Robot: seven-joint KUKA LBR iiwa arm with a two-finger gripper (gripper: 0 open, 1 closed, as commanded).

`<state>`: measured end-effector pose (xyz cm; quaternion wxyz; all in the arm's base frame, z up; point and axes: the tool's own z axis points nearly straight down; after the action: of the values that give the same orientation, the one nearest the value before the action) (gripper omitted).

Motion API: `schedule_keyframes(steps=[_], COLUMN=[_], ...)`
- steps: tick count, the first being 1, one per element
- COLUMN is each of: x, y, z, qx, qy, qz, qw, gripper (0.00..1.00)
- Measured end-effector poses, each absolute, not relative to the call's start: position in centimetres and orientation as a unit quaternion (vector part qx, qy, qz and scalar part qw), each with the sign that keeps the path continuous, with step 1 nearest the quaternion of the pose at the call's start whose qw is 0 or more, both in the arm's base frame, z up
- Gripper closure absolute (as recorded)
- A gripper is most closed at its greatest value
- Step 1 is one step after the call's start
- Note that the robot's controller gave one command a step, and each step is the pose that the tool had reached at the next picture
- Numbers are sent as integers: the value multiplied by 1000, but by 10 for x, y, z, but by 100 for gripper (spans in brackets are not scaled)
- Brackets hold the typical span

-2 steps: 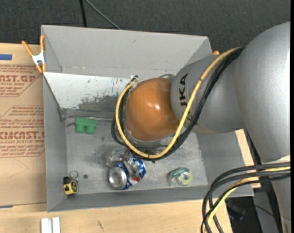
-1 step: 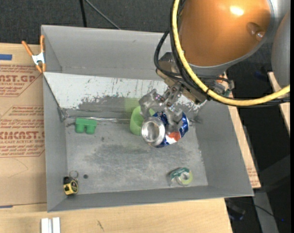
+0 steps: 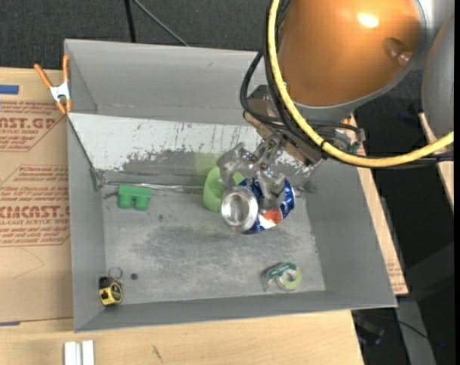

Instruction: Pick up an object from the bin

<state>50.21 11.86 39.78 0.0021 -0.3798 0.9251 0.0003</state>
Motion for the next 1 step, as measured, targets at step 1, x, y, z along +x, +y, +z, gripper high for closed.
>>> schedule_keyframes(steps=[1], x=[502], y=[119], z=[398], qx=[-380], qy=[925], qz=[0], qw=[2], gripper=[100])
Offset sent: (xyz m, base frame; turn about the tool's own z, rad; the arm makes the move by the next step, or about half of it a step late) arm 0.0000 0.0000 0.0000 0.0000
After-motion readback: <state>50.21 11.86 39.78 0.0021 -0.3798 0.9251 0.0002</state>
